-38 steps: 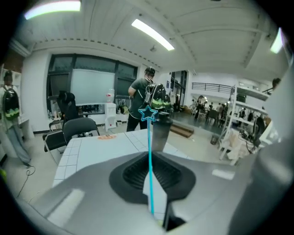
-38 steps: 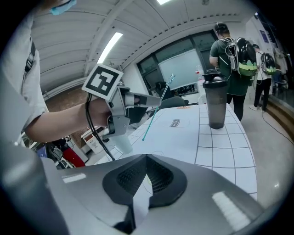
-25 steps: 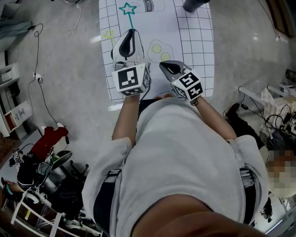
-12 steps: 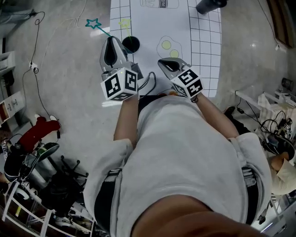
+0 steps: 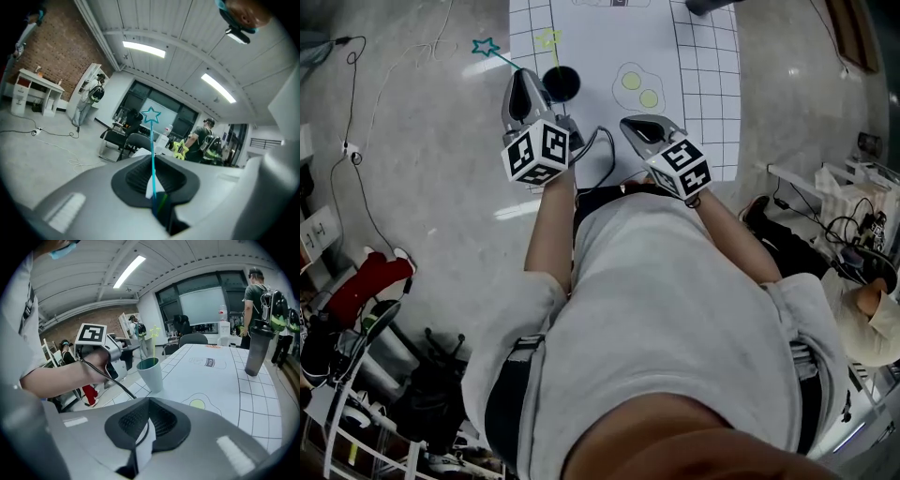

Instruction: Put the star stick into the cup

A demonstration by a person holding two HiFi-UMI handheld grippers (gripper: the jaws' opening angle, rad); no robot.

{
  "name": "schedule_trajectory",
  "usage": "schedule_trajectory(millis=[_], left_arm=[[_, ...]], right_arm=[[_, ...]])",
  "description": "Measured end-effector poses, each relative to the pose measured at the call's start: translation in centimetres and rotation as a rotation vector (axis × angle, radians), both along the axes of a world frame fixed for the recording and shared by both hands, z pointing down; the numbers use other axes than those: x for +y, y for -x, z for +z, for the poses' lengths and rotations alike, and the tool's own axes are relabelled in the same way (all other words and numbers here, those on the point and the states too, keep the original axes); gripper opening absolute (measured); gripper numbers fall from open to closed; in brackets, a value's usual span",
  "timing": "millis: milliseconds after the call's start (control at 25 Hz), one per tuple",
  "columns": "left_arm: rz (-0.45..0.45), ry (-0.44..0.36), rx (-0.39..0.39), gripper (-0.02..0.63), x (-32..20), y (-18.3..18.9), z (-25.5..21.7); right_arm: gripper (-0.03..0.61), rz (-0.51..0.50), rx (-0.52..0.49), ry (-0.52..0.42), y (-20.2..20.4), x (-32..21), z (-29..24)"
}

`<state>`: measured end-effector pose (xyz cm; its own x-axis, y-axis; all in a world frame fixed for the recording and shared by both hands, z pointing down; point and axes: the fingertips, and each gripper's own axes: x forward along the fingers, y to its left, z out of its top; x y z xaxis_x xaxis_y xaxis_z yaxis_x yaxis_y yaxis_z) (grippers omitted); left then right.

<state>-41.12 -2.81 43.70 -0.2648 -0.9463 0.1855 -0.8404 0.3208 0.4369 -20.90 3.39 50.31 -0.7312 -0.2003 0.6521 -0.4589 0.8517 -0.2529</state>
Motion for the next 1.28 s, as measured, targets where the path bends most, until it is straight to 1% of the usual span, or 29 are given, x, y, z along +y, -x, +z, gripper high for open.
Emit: schedule_trajectory(millis=[120,240,360,480,520,600,640,920,1040,1120,1160,1200,1280], left_arm=[[0.087,0.072,-0.048,0.018,0.1,-1.0,1.3],[0.160,0.129,-0.073,0.022,0.7,-1.7,2.7],[0.220,0.196,-0.079,0.028,1.5,-2.6,4.1],[0.247,0.242,-0.102,0.029,2.2,-3.2,4.5],[0.258,0.256,-0.108,0.037,2.3,-3.4,4.6],[0.276,0.282,-0.106,0.094,2.7,-3.9,4.8],[0.275,0.290,-0.102,0.109,2.9,-4.1,4.8],[0.194,0.316,-0.133,0.117,6.7,-6.5,3.8],[0.166,0.310,-0.156,0.114,8.6,-8.3,2.6],[0.165,0.286,-0.185,0.079,9.4,-10.6,1.3],[0.173,0.265,-0.201,0.024,9.8,-11.9,0.5],[0.185,0.239,-0.217,0.003,10.0,-13.3,-0.5],[0.208,0.194,-0.253,0.003,10.7,-16.1,-2.7]], right_arm=[[0.000,0.048,0.001,0.013,-0.2,0.5,0.3],[0.000,0.072,-0.007,0.021,0.0,1.0,0.7],[0.000,0.053,-0.012,0.026,0.2,1.8,0.9],[0.000,0.018,-0.024,0.017,0.5,1.9,0.6],[0.000,0.010,-0.032,0.013,0.5,1.9,0.4],[0.000,-0.002,-0.051,0.005,0.3,1.7,0.0],[0.000,-0.007,-0.061,-0.001,0.1,1.6,-0.2],[0.000,-0.026,-0.135,-0.032,-2.6,2.3,-1.9],[0.000,-0.004,-0.198,-0.069,-4.1,2.5,-4.2],[0.000,0.011,-0.249,-0.120,-5.4,2.3,-6.4],[0.000,0.013,-0.275,-0.148,-6.0,2.3,-7.6],[0.000,0.013,-0.301,-0.175,-6.6,2.3,-8.8],[-0.002,0.021,-0.356,-0.230,-8.0,2.6,-11.1]])
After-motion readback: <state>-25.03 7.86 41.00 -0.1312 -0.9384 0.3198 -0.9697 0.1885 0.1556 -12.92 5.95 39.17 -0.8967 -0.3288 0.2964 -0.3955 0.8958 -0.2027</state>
